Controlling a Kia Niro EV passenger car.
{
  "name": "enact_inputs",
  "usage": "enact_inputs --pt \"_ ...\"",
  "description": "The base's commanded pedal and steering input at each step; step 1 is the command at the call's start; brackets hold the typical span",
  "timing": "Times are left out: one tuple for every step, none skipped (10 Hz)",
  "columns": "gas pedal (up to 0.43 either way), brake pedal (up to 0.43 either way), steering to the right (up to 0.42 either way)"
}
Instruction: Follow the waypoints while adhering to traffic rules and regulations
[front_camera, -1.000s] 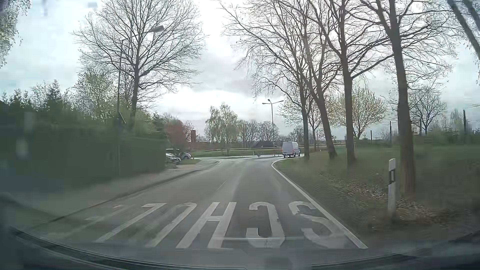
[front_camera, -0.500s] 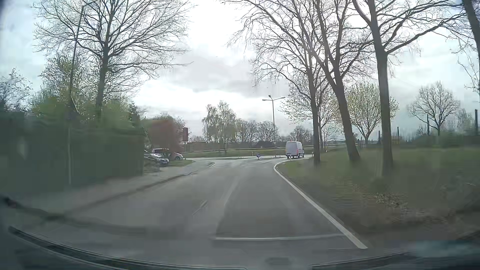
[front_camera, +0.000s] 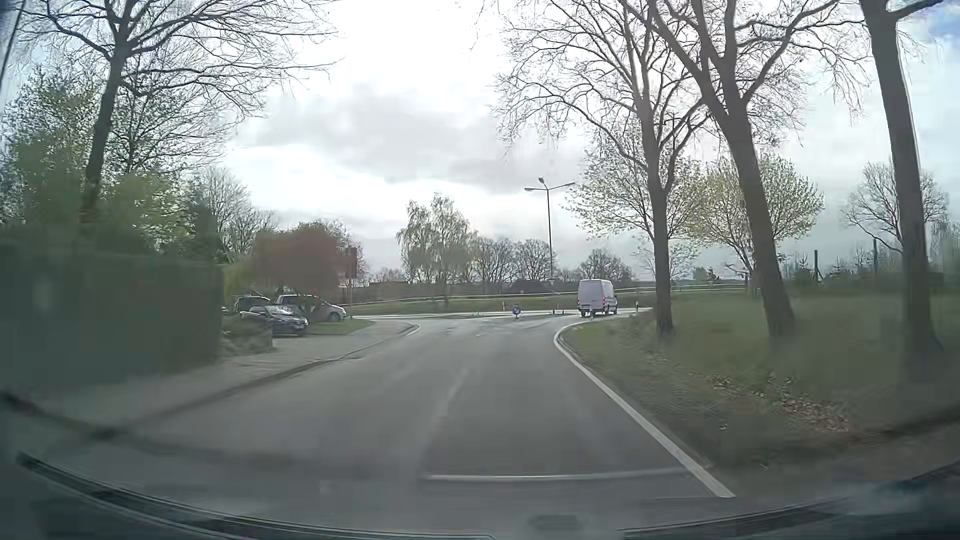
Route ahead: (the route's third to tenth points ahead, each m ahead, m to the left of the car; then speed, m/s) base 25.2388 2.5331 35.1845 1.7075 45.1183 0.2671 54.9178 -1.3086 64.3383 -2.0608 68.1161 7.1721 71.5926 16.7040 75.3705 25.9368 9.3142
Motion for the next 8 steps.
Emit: enact_inputs --pt "0.087 0.000 0.000" --pt "0.087 0.000 0.000" --pt "0.079 0.000 0.000" --pt "0.079 0.000 0.001" --pt "0.079 0.006 0.000" --pt "0.079 0.000 0.000" --pt "0.079 0.000 0.000" --pt "0.079 0.000 0.001"
